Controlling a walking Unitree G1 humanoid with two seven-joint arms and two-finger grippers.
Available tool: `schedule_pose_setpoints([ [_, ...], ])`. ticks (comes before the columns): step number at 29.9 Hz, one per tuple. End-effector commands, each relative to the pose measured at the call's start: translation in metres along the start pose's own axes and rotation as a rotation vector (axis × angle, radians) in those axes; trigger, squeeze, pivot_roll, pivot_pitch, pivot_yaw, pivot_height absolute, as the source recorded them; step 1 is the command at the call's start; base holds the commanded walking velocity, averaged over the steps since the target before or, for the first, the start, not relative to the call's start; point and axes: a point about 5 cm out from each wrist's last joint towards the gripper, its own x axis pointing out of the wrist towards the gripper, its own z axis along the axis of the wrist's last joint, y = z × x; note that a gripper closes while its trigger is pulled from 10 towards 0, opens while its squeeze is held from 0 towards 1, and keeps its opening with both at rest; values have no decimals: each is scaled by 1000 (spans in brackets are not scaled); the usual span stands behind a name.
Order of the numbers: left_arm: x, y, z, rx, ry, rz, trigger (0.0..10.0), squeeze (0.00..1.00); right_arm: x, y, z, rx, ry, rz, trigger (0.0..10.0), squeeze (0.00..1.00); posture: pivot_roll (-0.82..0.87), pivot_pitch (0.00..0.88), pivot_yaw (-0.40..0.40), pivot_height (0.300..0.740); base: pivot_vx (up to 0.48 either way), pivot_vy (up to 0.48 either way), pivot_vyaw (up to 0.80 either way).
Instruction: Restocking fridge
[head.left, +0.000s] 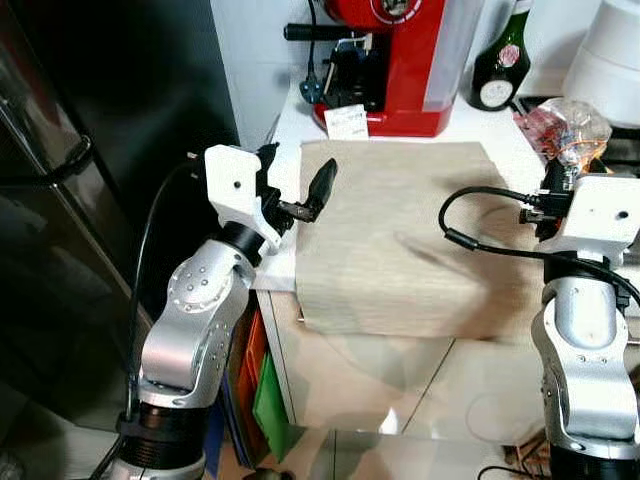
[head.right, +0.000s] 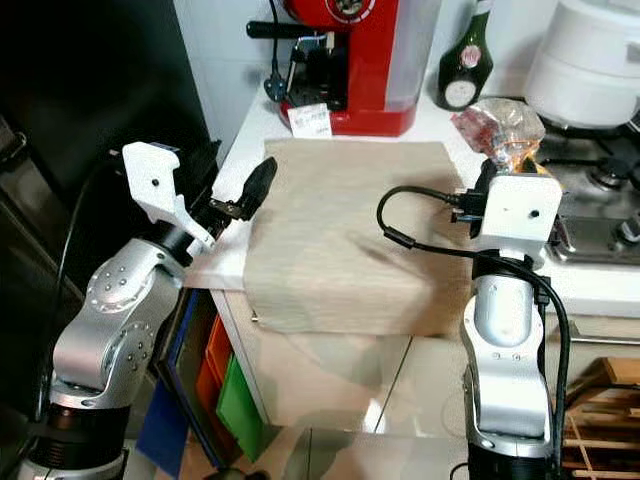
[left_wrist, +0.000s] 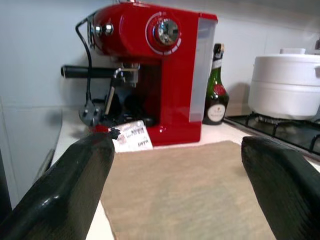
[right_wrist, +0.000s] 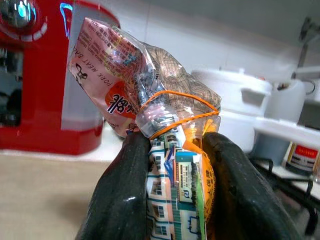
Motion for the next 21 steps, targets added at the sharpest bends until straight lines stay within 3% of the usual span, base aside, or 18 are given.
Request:
schedule_pose_setpoints([
  [1, 4, -1, 3, 15, -17, -11, 10000, 0, 1, 2, 1, 15, -12, 6, 0, 98, -120, 0, 76, 740, -292, -247, 0],
  [21, 8, 0, 4, 8, -44, -9, 10000, 0, 3, 10, -5, 4, -22, 51, 0, 106, -122, 0, 71, 740, -360, -274, 0],
])
